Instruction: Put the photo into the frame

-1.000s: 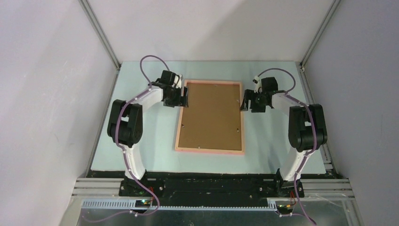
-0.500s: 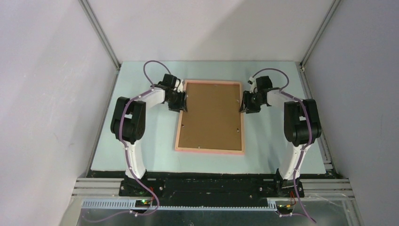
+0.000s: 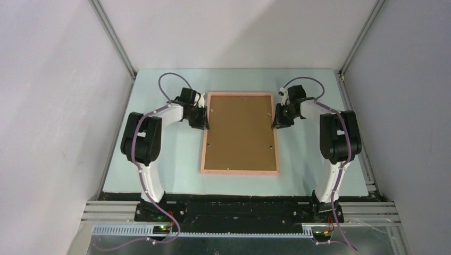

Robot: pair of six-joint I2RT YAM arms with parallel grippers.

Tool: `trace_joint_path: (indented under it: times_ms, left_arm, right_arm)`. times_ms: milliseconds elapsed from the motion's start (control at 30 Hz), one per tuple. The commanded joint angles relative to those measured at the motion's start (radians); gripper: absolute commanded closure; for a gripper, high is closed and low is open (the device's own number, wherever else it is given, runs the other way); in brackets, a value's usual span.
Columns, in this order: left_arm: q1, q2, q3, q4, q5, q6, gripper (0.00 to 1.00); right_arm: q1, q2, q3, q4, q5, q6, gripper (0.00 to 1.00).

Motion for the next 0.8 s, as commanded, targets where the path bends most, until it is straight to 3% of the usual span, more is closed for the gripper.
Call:
trace_joint_path:
  times_ms: [0,267,500,633,767]
  left_arm:
    - [-0.021,-0.051,-0.072,-0.053,0.073,0.023,0.68]
    - [-0.062,-0.137,-0.172,-0.071,0.13,0.096,0.68]
    - [-0.117,-0.227,-0.235,-0.132,0.164,0.17,0.52]
    - [-0.136,-0.261,-0.248,-0.153,0.146,0.208,0.37]
    - [-0.143,-0.308,-0.247,-0.156,0.119,0.224,0.23]
  right_arm:
    - [0.008,-0.003,0.024,-0.056,-0.02,-0.042,0.92]
    - [0.028,-0.03,-0.023,-0.135,-0.052,-0.117,0.99]
    - [0.032,-0.096,-0.109,-0.155,-0.065,-0.166,1.0]
    - [0.031,-0.127,-0.146,-0.145,-0.064,-0.173,0.93]
    - [0.025,-0.144,-0.146,-0.136,-0.068,-0.169,0.73]
